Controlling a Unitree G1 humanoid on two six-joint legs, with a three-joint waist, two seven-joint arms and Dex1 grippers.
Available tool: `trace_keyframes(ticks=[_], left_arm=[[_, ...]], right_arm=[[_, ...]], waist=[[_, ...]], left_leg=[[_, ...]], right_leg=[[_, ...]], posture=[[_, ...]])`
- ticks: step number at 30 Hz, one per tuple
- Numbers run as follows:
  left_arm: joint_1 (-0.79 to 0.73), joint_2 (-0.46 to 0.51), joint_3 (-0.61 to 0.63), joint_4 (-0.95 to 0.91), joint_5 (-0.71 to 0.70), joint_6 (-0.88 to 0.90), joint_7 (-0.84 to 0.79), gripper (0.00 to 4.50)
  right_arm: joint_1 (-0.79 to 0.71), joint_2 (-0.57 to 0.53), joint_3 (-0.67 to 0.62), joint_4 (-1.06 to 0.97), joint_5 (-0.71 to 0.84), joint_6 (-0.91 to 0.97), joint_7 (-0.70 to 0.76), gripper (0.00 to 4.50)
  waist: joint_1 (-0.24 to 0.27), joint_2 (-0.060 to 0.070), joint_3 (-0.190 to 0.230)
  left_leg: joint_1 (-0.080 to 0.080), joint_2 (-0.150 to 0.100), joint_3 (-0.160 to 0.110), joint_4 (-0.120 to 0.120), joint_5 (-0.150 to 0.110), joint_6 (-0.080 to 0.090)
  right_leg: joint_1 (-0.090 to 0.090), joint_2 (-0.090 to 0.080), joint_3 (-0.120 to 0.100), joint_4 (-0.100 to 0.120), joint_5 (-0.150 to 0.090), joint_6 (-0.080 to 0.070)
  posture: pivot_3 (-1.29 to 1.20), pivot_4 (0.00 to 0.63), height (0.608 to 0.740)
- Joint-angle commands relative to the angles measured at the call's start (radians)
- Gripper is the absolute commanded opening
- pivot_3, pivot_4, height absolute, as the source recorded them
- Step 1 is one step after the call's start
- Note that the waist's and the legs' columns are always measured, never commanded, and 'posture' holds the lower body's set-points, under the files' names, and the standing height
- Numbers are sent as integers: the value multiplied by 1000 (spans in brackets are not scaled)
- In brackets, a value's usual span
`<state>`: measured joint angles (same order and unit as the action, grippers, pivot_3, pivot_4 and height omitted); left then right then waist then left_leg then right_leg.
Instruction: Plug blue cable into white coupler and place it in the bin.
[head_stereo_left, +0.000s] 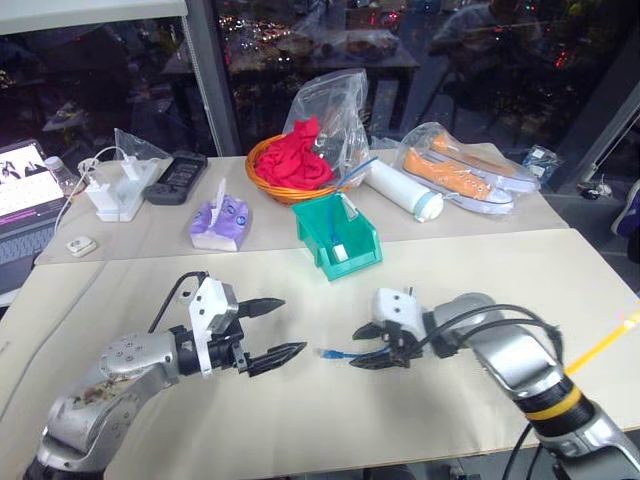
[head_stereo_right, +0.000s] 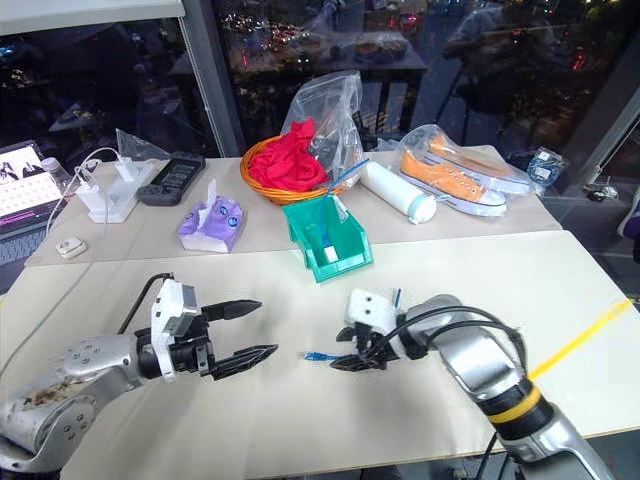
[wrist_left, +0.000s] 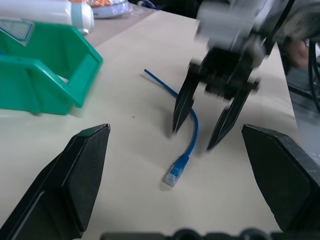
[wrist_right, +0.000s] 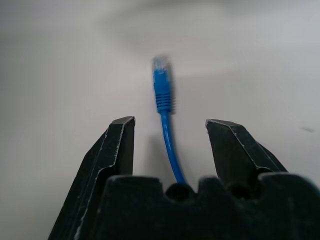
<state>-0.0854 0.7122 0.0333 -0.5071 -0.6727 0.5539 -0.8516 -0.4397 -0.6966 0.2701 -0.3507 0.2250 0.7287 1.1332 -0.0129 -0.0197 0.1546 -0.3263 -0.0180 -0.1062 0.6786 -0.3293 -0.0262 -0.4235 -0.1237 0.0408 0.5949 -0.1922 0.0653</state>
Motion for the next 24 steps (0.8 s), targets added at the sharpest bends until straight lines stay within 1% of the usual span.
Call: trace_keyframes(ticks=[1, 3, 6, 8, 10, 13, 17, 20, 24], left_arm=[[5, 74, -44, 46, 58, -32, -116, 4500], [2, 118, -6, 113, 53, -33, -168, 4500], [-50, 165, 37, 243, 67, -57, -227, 4500], [-137, 150, 59, 365, 63, -73, -245, 4500], [-221, 122, 19, 439, 126, -128, -244, 4500], [-276, 43, -70, 396, 149, -137, -258, 4500], [-250, -33, -185, 354, 222, -188, -271, 4500], [-227, -66, -237, 343, 249, -205, -280, 4500], [-211, -99, -280, 363, 285, -233, -291, 4500]], right_arm=[[49, -13, -186, -86, 128, 40, -27, 2705], [79, -19, -282, -104, 185, 68, -48, 2705], [103, -25, -334, -114, 215, 88, -92, 2705], [126, -27, -341, -117, 223, 86, -116, 2705], [137, -24, -339, -115, 228, 83, -134, 2705], [137, -18, -318, -110, 228, 74, -161, 2705], [124, -4, -306, -99, 235, 74, -197, 2705], [116, 7, -312, -99, 250, 78, -222, 2705], [113, 9, -330, -112, 279, 78, -236, 2705]], waist=[[-7, 0, 0], [-11, 0, 0], [-7, 0, 1], [-3, 0, 1], [4, 0, 2], [3, 0, 2], [-11, 0, 2], [-20, 0, 2], [-15, 0, 2]], left_leg=[[0, 0, 0, 0, 0, 1], [-1, 0, 0, -1, -1, 2], [-2, 0, 0, -1, -1, 2], [-2, 0, 0, 0, -1, 2], [-2, 0, 0, 1, -1, 2], [-2, -1, -1, 2, 0, 1], [-7, -1, 0, 2, 2, -4], [-10, -1, 0, 2, 2, -4], [-11, -1, 0, 2, 2, -3]], right_leg=[[0, 0, 0, 0, 0, 0], [-2, 0, 0, 0, 0, 0], [-3, 0, 0, 0, 0, 0], [-2, 0, 0, 1, 0, 0], [-1, 0, -1, 1, 0, 0], [0, -1, -1, 0, 1, 1], [-4, -1, -1, 0, 2, 3], [-7, -1, -1, 0, 2, 3], [-8, -1, -1, 0, 2, 3]], posture=[[0, 150, 732], [0, 150, 732], [0, 150, 732], [0, 150, 732], [0, 150, 732], [0, 150, 732], [0, 150, 732], [0, 150, 732], [0, 150, 732]])
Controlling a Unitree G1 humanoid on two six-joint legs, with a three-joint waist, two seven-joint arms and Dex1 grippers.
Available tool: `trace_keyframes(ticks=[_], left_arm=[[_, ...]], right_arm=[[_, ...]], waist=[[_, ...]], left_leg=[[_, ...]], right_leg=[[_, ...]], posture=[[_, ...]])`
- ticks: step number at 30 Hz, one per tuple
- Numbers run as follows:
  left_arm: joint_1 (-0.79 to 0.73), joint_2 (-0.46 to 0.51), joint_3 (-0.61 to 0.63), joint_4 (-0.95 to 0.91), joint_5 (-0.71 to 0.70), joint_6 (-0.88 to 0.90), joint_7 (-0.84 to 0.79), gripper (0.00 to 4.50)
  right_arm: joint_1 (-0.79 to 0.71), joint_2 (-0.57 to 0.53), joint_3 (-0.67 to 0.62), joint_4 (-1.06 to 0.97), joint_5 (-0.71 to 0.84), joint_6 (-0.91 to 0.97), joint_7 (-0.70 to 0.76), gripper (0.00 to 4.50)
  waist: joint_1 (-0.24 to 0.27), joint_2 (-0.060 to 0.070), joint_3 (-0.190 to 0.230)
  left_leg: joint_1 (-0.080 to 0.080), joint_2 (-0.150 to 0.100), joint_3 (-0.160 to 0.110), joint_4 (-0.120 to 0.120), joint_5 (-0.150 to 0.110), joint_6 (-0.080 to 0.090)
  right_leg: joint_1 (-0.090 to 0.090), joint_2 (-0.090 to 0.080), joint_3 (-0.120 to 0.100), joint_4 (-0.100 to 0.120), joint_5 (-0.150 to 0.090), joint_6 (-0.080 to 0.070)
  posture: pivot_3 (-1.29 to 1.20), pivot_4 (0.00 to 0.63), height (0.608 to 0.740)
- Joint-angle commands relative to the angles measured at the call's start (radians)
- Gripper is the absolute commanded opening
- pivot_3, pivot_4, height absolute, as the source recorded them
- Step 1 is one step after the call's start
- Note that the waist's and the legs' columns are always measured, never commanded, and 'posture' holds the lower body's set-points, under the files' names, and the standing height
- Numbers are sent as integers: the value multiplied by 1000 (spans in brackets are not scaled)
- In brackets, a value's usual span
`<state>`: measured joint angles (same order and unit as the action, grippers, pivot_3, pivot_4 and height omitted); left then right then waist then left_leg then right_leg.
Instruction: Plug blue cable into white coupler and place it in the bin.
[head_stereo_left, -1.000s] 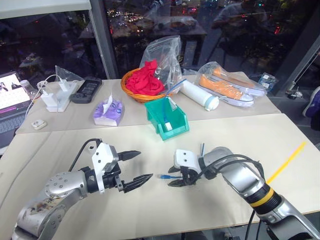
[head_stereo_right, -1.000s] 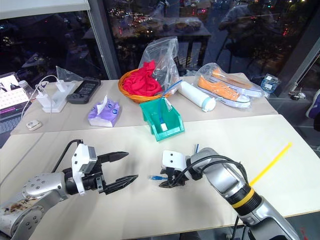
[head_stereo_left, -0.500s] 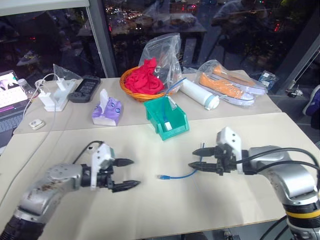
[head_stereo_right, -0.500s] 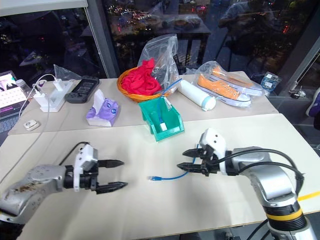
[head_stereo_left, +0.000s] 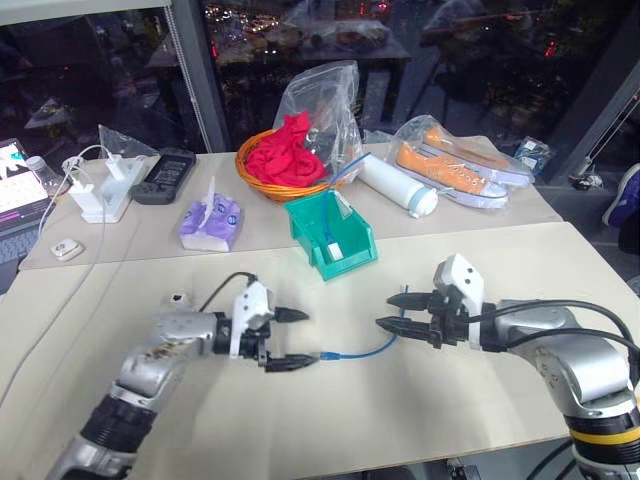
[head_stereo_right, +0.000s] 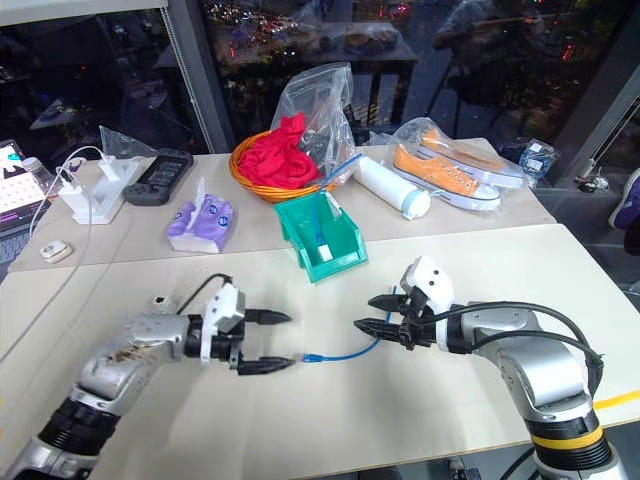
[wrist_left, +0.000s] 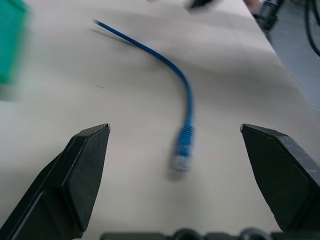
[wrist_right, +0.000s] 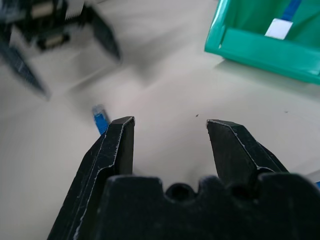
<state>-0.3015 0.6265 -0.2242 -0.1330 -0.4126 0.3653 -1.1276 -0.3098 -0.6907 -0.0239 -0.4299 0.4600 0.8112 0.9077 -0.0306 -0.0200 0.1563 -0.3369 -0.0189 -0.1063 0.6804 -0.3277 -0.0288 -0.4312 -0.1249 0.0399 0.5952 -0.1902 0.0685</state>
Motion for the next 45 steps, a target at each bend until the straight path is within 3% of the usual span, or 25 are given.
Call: trace_keyframes(ticks=[1, 11, 12, 13, 23, 29, 33, 41, 45], left_arm=[[6, -18, -34, -9, 37, -53, -18, 4500], [-29, -103, -118, 128, 165, -136, -5, 4500], [-28, -106, -114, 132, 163, -136, -6, 3994], [-27, -109, -111, 133, 158, -131, -7, 3791], [-24, -104, -100, 121, 155, -95, -20, 75], [-24, -113, -79, 107, 160, -89, 18, 77], [-23, -140, -43, 64, 156, -106, 90, 77], [-2, -206, -10, -57, 137, -80, 203, 77], [4, -232, -29, -73, 144, -77, 223, 77]], right_arm=[[-17, 1, -38, -35, 50, -6, -12, 2705], [-16, -23, -67, -83, 116, 11, -51, 2705], [-13, -26, -69, -89, 120, 13, -53, 2802], [-10, -30, -70, -93, 125, 14, -56, 2802], [10, -60, -68, -100, 141, 15, -80, 2802], [10, -53, -62, -92, 144, 34, -104, 2802], [85, -21, -115, -170, 267, 166, -168, 2802], [265, 136, -204, -324, 604, 412, -454, 2802], [238, 358, -216, -227, 711, 432, -778, 2802]], waist=[[5, 0, 0], [17, 0, 0], [17, 0, 0], [17, 0, 0], [17, 0, 0], [17, 0, 0], [21, 0, 0], [18, 0, 0], [15, 0, 0]], left_leg=[[0, 0, 0, 0, -1, 3], [1, 0, 0, 3, -2, 3], [1, 0, 0, 3, -2, 3], [1, 0, 0, 3, -2, 3], [1, 0, 0, 3, -2, 3], [1, 0, 0, 3, -2, 3], [1, 0, 0, 3, -2, 3], [1, -1, -1, 4, -2, 4], [5, -1, -1, 4, -2, 4]], right_leg=[[0, 0, 0, 0, 0, 0], [1, 0, 0, 0, 0, 0], [1, 0, 0, 0, 0, 0], [1, 0, 0, 0, 0, 0], [1, 0, 0, 0, 0, 0], [1, 0, 0, 1, 0, 0], [1, 0, 0, 1, 0, 0], [2, -1, 0, 1, 1, 1], [6, 0, 0, 1, 1, 0]], posture=[[0, 150, 732], [0, 150, 732], [0, 150, 732], [0, 150, 732], [0, 150, 732], [0, 150, 732], [0, 150, 732], [0, 150, 732], [0, 150, 732]])
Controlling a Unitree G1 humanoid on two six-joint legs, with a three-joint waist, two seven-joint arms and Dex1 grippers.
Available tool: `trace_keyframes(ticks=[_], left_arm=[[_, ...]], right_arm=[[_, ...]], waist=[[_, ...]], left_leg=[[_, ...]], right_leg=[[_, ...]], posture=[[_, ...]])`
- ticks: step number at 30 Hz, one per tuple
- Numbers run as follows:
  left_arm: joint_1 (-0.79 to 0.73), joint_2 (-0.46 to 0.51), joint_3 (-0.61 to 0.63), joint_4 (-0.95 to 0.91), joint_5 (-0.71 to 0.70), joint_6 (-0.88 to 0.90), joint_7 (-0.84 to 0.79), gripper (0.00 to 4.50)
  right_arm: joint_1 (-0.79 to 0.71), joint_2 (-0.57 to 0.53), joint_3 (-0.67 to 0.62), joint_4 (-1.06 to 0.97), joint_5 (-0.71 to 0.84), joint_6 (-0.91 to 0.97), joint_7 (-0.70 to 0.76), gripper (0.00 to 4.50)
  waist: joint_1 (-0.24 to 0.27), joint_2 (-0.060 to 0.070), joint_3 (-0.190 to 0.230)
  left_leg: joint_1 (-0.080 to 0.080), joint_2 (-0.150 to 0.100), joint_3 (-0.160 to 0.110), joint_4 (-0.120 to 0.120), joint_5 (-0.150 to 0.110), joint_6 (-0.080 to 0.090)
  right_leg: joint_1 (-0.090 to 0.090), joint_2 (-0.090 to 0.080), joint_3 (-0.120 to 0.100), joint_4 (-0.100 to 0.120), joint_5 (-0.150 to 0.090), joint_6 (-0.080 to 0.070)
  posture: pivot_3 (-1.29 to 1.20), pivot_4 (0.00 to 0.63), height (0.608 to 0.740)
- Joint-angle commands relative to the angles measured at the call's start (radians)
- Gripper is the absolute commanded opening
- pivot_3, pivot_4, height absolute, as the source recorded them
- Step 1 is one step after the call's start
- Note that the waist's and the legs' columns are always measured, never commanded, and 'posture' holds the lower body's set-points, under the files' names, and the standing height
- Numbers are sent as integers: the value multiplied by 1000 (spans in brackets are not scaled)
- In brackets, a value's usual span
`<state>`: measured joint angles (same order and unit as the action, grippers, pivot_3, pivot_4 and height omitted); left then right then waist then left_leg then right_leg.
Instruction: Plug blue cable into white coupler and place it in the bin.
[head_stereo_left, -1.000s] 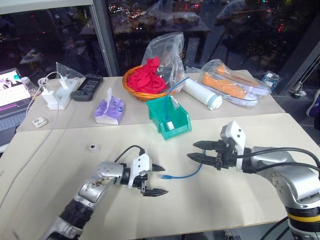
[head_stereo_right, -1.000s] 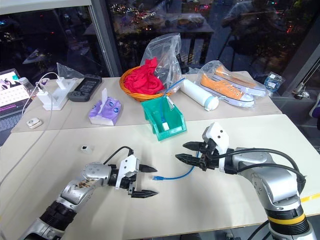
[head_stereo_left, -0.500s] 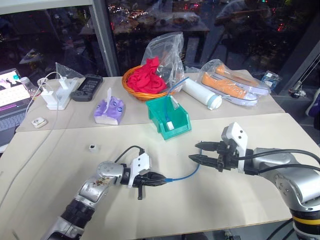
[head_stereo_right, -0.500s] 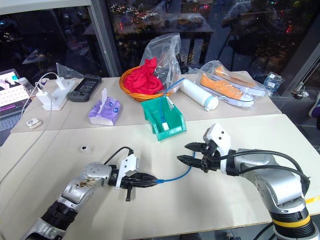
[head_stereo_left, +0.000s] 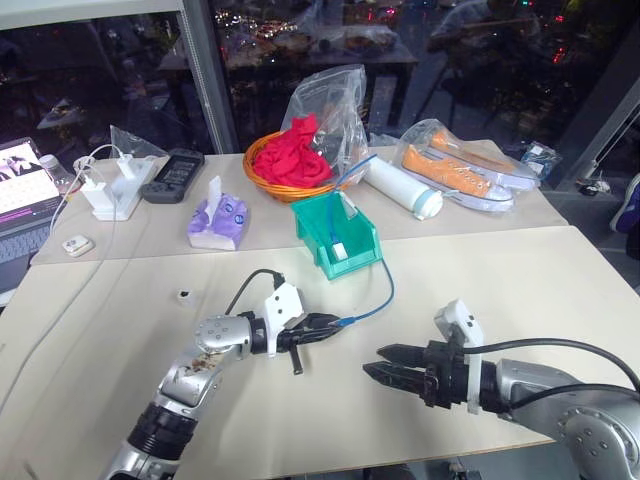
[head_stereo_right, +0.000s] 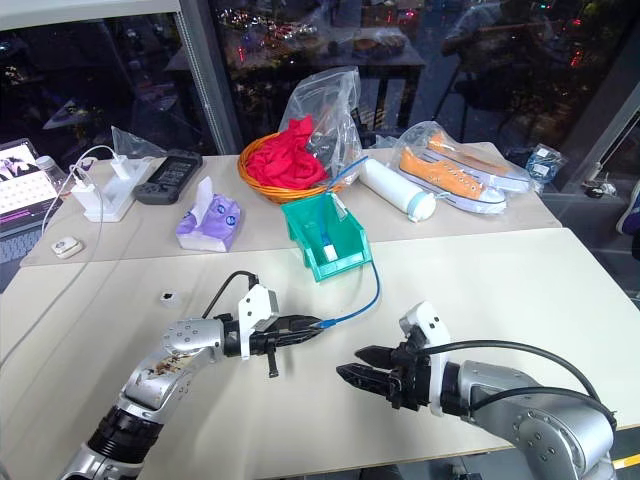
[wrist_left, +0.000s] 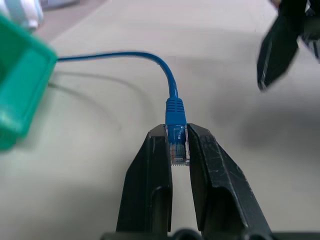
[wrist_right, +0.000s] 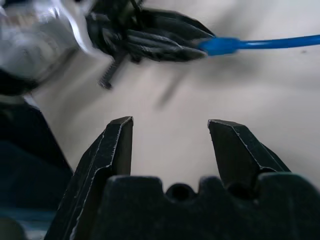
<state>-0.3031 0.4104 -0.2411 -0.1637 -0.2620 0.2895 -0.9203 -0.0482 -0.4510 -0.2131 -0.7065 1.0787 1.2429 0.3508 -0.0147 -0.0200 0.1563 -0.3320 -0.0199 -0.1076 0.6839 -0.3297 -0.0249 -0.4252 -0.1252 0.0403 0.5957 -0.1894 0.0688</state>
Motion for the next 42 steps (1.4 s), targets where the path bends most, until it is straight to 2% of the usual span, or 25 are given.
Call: trace_keyframes(ticks=[1, 3, 10, 22, 29, 33, 42], left_arm=[[7, -19, -15, -44, -4, -2, 17, 77], [7, -24, -16, -44, -5, 1, 21, 77], [-5, -28, -15, -36, -7, 2, 29, 77], [-10, -37, -7, -46, -17, 14, 46, 77], [-2, -22, -1, -49, -8, 14, 50, 77], [2, -18, -3, -62, -10, 17, 56, 77], [-1, -24, -7, -73, -10, 25, 69, 77]], right_arm=[[-30, 157, -40, 68, 125, -9, -282, 2802], [-26, 221, -63, 76, 193, -51, -382, 2802], [-35, 296, -17, 75, 338, -161, -573, 2802], [-38, 206, 66, 139, 421, -237, -656, 2802], [24, 145, 72, 138, 531, -283, -694, 2802], [15, 143, 88, 136, 580, -344, -737, 2802], [-28, 142, 154, 177, 580, -403, -769, 2802]], waist=[[0, 1, 0], [2, 1, 0], [-2, 2, 0], [-3, 2, 0], [-3, 2, 0], [-3, 2, 0], [-2, 2, 0]], left_leg=[[1, 0, 0, 0, 0, 0], [1, 0, 0, 0, 1, -1], [1, 0, 0, 0, 0, 0], [1, 0, 0, 0, 0, 0], [0, 0, 0, 0, 0, 0], [0, 0, 0, 0, 0, 0], [0, 0, 0, 0, 0, 0]], right_leg=[[0, 0, 0, 1, 0, 0], [0, 0, 1, 1, 0, 0], [-1, 0, 1, 1, 0, 0], [0, 0, 1, 0, 0, 0], [0, 0, 1, 0, 0, 0], [0, 0, 1, 0, 0, 0], [0, 0, 1, 0, 0, 0]], posture=[[0, 150, 732], [0, 150, 732], [0, 150, 732], [0, 150, 732], [0, 150, 732], [0, 150, 732], [0, 150, 732]])
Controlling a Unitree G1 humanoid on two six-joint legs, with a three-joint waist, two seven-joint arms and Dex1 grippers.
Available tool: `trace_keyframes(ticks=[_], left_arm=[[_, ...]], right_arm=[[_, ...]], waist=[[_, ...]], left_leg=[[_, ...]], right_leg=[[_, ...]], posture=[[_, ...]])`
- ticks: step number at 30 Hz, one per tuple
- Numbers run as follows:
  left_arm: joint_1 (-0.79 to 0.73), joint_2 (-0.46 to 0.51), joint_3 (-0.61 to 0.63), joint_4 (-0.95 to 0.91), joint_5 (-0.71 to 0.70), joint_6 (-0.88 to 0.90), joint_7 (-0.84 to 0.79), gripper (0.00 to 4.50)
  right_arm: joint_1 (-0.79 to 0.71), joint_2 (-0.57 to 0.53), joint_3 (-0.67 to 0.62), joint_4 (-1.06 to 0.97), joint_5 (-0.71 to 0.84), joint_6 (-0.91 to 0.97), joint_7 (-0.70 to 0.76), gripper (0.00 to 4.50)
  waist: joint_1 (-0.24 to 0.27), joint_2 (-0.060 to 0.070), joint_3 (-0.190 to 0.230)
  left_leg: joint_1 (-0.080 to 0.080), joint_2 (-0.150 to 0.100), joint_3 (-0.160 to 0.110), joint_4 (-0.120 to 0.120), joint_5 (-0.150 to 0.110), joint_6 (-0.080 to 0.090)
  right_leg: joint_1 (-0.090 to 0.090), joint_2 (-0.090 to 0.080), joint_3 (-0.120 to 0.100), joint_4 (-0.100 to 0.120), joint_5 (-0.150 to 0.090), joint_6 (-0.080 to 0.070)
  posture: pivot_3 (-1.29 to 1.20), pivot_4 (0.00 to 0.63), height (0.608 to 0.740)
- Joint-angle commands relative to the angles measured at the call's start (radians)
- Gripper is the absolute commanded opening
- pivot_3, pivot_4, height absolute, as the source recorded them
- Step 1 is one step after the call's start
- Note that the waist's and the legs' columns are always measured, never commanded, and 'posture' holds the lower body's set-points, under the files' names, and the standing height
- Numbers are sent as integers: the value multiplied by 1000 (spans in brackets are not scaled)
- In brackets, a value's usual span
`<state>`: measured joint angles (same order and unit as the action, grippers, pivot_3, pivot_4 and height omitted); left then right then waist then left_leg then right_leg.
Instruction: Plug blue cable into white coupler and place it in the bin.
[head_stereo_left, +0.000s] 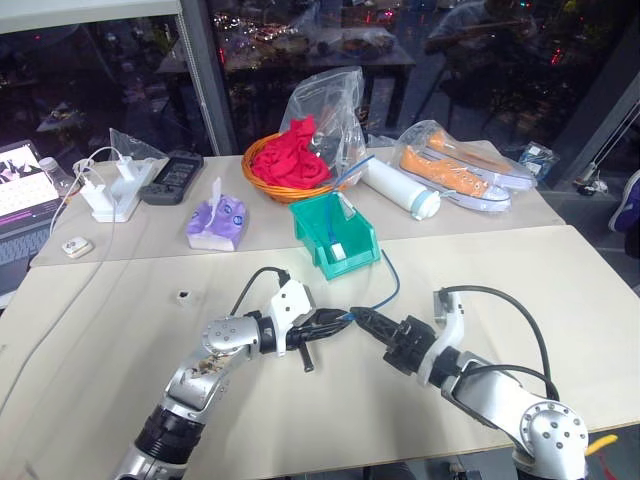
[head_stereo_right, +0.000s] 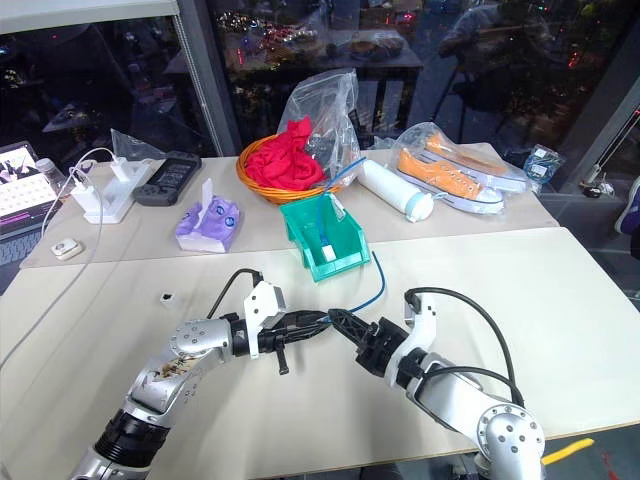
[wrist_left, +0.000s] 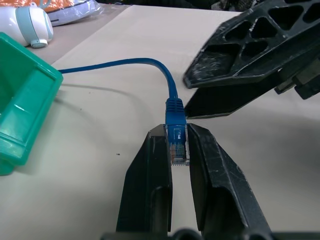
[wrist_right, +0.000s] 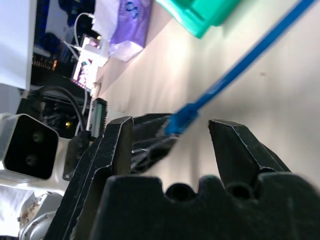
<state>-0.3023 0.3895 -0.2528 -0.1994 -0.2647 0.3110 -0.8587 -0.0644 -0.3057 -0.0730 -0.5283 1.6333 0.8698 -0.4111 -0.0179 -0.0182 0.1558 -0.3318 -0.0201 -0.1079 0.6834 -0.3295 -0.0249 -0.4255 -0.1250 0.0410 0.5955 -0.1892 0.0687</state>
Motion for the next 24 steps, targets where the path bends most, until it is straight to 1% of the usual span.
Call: trace_keyframes(ticks=[1, 8, 10, 11, 14, 15, 17, 18, 24], left_arm=[[-2, -4, 5, -38, -8, 4, 9, 77], [-2, -3, -4, -41, -6, 1, 10, 77], [-2, -3, -5, -44, -6, 1, 11, 77], [-2, -4, -6, -45, -7, 2, 12, 77], [-2, -5, -8, -45, -8, 3, 13, 77], [-3, -5, -8, -44, -8, 3, 14, 77], [-4, -6, -9, -43, -8, 3, 15, 77], [-5, -7, -9, -42, -8, 3, 15, 77], [-7, -9, -9, -41, -7, 3, 22, 77]], right_arm=[[-14, -4, 18, 3, 27, -35, -10, 2802], [-26, -4, 32, 18, 28, -61, -6, 2802], [-29, -3, 33, 19, 27, -65, -4, 2313], [-30, -2, 35, 18, 26, -67, -2, 2150], [-33, -2, 39, 17, 24, -72, 1, 1153], [-34, -3, 40, 18, 23, -74, 4, 691], [-35, -5, 43, 17, 22, -77, 7, 99], [-37, -5, 44, 16, 20, -78, 9, 39], [-43, -10, 54, 8, 12, -78, 29, 39]], waist=[[1, 0, 0], [0, 0, 0], [0, 0, 0], [0, 0, 0], [0, 0, 0], [0, 0, 0], [0, 0, 0], [0, 0, 0], [0, 0, 0]], left_leg=[[0, 0, 0, 0, 0, 0], [0, 0, 0, 0, 0, 0], [0, 0, 0, 0, 0, 0], [0, 0, 0, 0, 0, 0], [0, 0, 0, 0, 0, 0], [0, 0, 0, 0, 0, 0], [0, 0, 0, 0, 0, 0], [0, 0, 0, 0, 0, 0], [0, 0, 0, 0, 0, 0]], right_leg=[[0, 0, 0, 0, 0, 0], [0, 0, 0, 0, 0, 0], [0, 0, 0, 0, 0, 0], [0, 0, 0, 0, 0, 0], [0, 0, 0, 0, 0, 0], [0, 0, 0, 0, 0, 0], [0, 0, 0, 0, 0, 0], [0, 0, 0, 0, 0, 0], [0, 0, 0, 0, 0, 0]], posture=[[0, 150, 732], [0, 150, 732], [0, 150, 732], [0, 150, 732], [0, 150, 732], [0, 150, 732], [0, 150, 732], [0, 150, 732], [0, 150, 732]])
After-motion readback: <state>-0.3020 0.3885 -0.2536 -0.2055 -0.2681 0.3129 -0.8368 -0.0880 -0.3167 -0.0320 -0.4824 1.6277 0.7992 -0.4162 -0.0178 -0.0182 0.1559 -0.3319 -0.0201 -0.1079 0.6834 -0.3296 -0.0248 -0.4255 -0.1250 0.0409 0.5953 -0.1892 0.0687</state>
